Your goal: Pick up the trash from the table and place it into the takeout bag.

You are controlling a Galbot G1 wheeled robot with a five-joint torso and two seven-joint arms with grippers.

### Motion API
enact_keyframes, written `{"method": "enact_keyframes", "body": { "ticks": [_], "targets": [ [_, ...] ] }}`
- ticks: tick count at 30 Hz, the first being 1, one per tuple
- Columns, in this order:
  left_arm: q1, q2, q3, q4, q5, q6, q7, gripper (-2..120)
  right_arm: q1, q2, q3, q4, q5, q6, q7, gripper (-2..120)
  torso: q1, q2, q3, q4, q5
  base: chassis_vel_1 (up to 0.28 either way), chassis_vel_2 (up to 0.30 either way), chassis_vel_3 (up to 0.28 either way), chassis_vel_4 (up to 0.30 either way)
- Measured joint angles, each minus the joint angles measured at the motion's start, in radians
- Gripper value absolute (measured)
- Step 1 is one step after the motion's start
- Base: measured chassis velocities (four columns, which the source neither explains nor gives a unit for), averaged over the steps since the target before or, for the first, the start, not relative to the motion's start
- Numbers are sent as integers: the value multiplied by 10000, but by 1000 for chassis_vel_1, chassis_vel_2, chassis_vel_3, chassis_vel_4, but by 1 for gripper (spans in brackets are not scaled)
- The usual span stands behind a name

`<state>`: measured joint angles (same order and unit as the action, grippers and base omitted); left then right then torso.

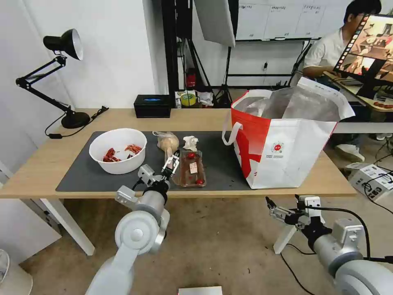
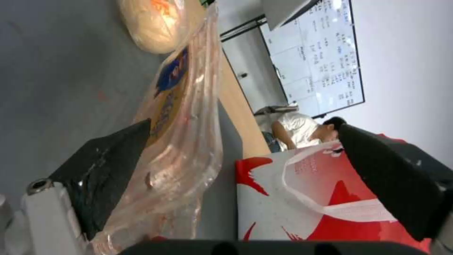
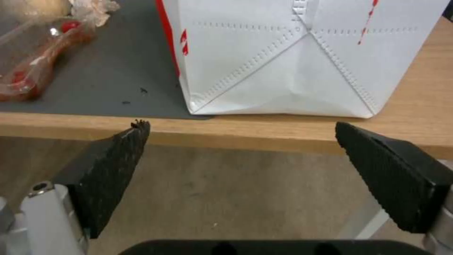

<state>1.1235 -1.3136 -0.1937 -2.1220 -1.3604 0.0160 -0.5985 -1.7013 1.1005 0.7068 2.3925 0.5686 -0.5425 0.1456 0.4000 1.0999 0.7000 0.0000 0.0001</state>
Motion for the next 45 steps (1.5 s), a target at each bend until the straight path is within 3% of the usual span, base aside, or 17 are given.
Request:
{"method": "enact_keyframes", "body": {
  "ticks": [16,22,32,41,44,45],
  "targets": [
    [-572,137,533,435,-540,-58,15,100,-153,258,197,83,-27,50,1,100,0,0,0,0,-1,0,0,0,0],
    [-1126,-198,1306,1017,-288,-33,17,100,-518,618,493,462,-75,140,17,100,0,0,0,-1,-1,0,0,0,0],
    [-1243,-230,1698,1258,146,72,330,100,-812,905,581,659,-285,262,14,100,0,1,0,0,-1,0,0,0,0],
    [-1331,715,1969,1146,1734,930,1287,100,-871,969,573,778,-290,284,13,100,0,0,0,1,-2,0,0,0,0],
    [-1833,1460,2109,1300,2780,1440,2250,100,-818,940,447,728,-274,288,13,100,-1,1,0,1,-3,0,0,0,0],
    [-1833,1460,2109,1300,2780,1440,2250,100,-818,940,447,728,-274,288,13,100,-1,1,0,1,-3,0,0,0,0]
  ]
}}
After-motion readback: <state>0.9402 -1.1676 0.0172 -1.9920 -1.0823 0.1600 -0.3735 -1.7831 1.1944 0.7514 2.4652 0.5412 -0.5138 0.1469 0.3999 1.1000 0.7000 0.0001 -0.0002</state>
